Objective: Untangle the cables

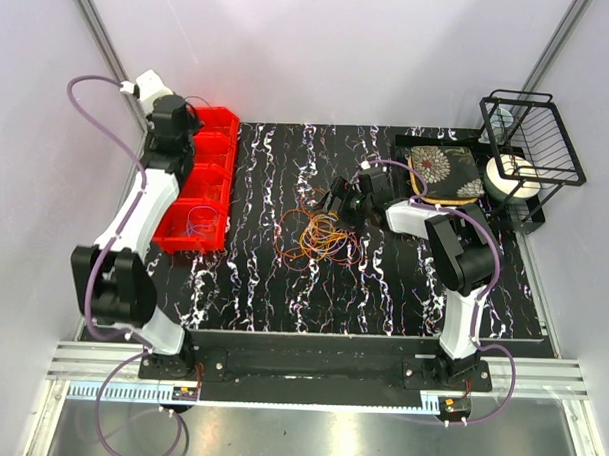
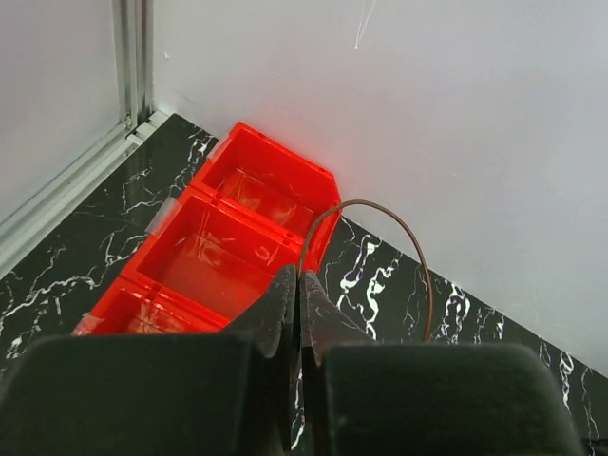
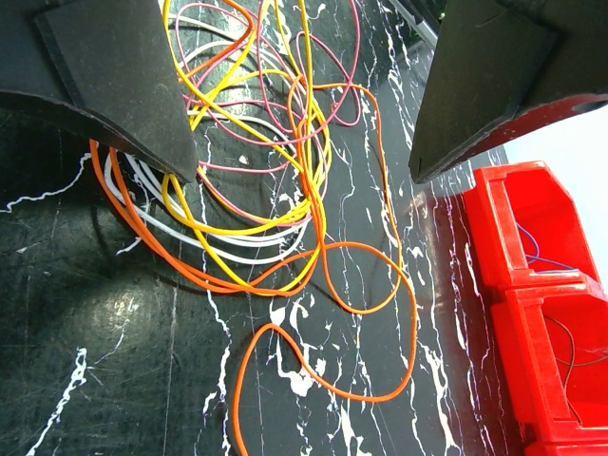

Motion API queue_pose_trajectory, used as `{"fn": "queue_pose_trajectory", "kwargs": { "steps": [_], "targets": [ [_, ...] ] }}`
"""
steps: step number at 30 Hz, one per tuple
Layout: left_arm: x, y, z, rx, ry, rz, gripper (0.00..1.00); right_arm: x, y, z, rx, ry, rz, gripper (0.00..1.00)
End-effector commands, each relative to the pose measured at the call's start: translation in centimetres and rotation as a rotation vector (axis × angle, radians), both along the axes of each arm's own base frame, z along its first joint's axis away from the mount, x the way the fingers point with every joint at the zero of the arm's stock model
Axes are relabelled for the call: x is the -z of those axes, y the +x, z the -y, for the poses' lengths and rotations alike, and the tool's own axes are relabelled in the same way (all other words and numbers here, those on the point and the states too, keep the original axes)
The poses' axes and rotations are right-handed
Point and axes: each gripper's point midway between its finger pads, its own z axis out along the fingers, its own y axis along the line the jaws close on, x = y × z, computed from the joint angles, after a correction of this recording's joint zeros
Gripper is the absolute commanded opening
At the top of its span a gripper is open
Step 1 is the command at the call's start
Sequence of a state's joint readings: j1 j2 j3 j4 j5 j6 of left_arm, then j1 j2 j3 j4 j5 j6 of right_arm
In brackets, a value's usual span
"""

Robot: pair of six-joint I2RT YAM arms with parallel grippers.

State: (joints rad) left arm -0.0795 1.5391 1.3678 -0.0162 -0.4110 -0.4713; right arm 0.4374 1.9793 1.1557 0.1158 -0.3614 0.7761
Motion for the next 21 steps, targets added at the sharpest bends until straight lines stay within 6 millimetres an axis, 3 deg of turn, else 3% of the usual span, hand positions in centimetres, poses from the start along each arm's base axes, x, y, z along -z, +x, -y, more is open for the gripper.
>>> {"fn": "queue_pose_trajectory", "kwargs": {
  "steps": [1,2,11,12,13,14,16,17,18,19,20,21],
  "targets": [
    [-3.5,2.6,0.5,0.002,-0.051,0.099,0.00,-0.2,0.4,-0.4,-0.007,0.010,0.001,1.00],
    [-2.7,3.4,0.5,0.000,-0.061,0.089,0.00,-0.1,0.4,-0.4,-0.008,0.008,-0.001,1.00],
    [-2.7,5.9,0.7,-0.016,-0.152,0.164,0.00,0.0,0.5,-0.5,-0.013,0.013,-0.006,1.00],
    [-1.0,5.9,0.9,-0.006,-0.159,0.150,0.00,0.1,0.4,-0.5,-0.013,0.014,-0.009,1.00],
    [-1.5,5.9,0.7,-0.003,-0.171,0.195,0.00,0.2,0.4,-0.5,-0.013,0.015,-0.012,1.00],
    [0.4,5.8,0.8,-0.003,-0.199,0.174,0.00,0.2,0.4,-0.5,-0.015,0.016,-0.012,1.00],
    [1.5,5.5,0.1,-0.017,-0.231,0.178,0.00,0.3,0.5,-0.5,-0.012,0.017,-0.013,1.00],
    [3.5,5.1,0.0,-0.025,-0.248,0.151,0.00,0.3,0.5,-0.5,-0.012,0.018,-0.014,1.00],
    [4.2,4.8,-0.1,-0.031,-0.252,0.150,0.00,0.4,0.4,-0.6,-0.016,0.019,-0.018,1.00],
    [3.5,4.5,-0.1,-0.030,-0.253,0.190,0.00,0.4,0.4,-0.6,-0.015,0.022,-0.021,1.00],
    [4.8,4.0,-0.4,-0.045,-0.256,0.177,0.00,0.4,0.4,-0.6,-0.016,0.025,-0.021,0.99],
    [4.8,3.8,-0.5,-0.050,-0.255,0.187,0.00,0.5,0.3,-0.7,-0.019,0.026,-0.022,1.00]
  ]
}}
